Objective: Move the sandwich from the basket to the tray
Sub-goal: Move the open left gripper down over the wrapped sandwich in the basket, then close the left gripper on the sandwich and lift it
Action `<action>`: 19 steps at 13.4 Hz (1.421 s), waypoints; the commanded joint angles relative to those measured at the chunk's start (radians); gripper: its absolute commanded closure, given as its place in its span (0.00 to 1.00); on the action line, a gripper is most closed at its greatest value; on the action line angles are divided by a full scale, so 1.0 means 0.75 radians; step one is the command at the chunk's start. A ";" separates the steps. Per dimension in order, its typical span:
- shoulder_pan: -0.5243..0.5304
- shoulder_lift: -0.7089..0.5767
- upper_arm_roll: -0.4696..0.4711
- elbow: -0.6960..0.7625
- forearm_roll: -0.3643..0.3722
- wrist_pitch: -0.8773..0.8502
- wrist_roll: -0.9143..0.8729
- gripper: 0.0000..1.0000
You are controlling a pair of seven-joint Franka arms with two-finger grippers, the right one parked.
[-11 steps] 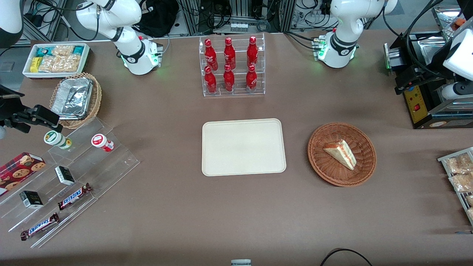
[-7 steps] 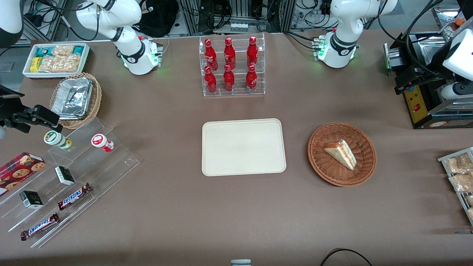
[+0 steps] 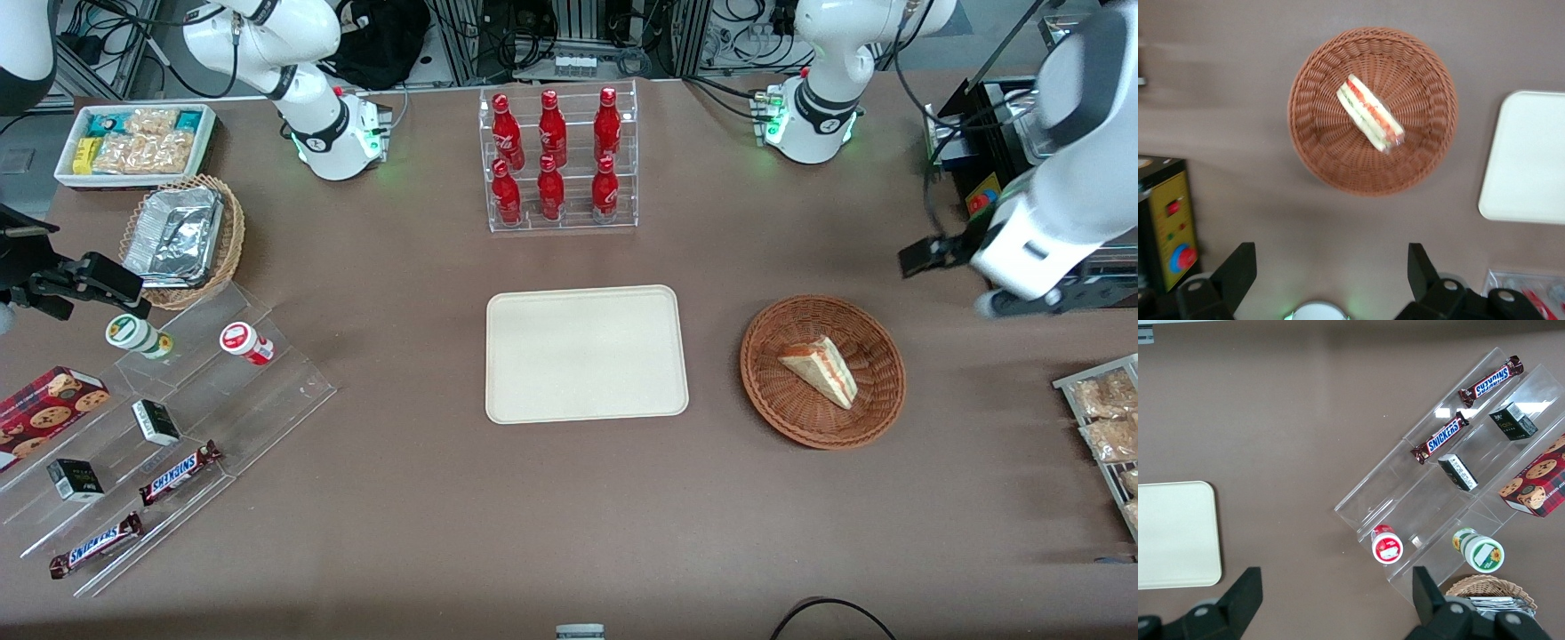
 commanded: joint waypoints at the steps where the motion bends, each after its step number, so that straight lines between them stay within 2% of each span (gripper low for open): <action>1: -0.012 -0.117 -0.013 -0.356 0.019 0.354 -0.321 0.00; 4: -0.012 -0.156 -0.093 -0.614 0.024 0.715 -0.847 0.00; 5: -0.012 -0.150 -0.121 -0.643 0.026 0.756 -0.976 0.00; 9: 0.010 -0.091 -0.132 -0.674 0.038 0.789 -1.019 0.00; 15: 0.012 0.100 -0.132 -0.670 0.038 1.030 -1.098 0.00; 19: 0.012 0.165 -0.132 -0.668 0.038 1.108 -1.098 0.00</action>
